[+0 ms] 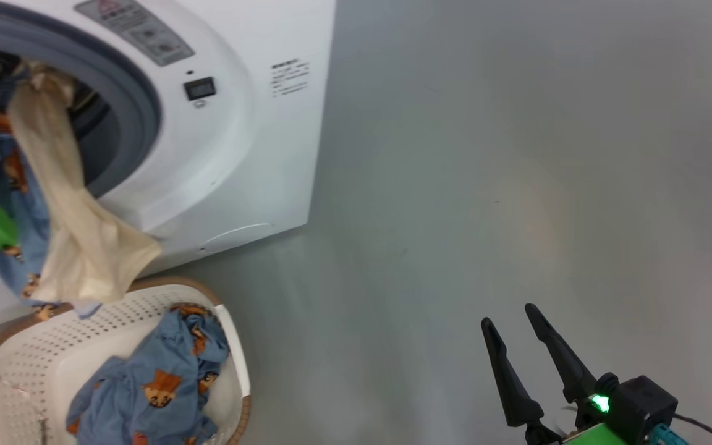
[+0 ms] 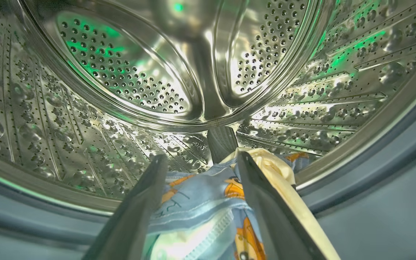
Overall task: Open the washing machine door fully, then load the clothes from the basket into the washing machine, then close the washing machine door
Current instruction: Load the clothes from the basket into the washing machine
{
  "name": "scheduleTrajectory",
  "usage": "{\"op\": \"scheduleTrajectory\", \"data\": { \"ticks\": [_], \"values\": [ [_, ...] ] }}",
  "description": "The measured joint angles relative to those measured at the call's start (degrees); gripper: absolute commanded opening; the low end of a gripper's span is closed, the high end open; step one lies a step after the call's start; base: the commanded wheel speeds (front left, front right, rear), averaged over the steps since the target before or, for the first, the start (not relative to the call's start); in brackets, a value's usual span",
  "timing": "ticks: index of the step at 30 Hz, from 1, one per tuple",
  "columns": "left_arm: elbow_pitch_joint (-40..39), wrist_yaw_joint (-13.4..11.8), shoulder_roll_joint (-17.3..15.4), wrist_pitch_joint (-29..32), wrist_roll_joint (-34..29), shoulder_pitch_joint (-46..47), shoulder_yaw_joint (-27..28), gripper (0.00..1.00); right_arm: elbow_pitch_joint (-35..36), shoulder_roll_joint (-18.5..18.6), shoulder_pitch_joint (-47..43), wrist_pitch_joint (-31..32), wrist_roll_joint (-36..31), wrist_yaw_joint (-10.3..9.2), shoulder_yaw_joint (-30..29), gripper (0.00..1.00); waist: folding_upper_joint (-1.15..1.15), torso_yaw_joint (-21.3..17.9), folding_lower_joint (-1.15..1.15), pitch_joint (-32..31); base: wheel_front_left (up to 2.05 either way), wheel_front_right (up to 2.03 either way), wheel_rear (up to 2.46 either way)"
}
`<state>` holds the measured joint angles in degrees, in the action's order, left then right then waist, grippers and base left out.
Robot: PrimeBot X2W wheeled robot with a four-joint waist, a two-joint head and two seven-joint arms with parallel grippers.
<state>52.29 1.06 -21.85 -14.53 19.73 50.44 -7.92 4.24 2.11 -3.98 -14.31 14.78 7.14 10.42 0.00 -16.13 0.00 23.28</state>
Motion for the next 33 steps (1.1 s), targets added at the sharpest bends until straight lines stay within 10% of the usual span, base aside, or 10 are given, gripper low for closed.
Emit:
{"op": "scheduleTrajectory", "data": {
  "ticks": [33],
  "values": [
    [-24.27,-3.41,7.78,0.01,-0.66,-24.29,-3.64,1.00,-1.72,0.23,4.10,0.00,-0.02,0.00,-6.02,1.00,0.00,9.55,0.00,-2.80,0.00,0.00,0.00]
  ]
}}
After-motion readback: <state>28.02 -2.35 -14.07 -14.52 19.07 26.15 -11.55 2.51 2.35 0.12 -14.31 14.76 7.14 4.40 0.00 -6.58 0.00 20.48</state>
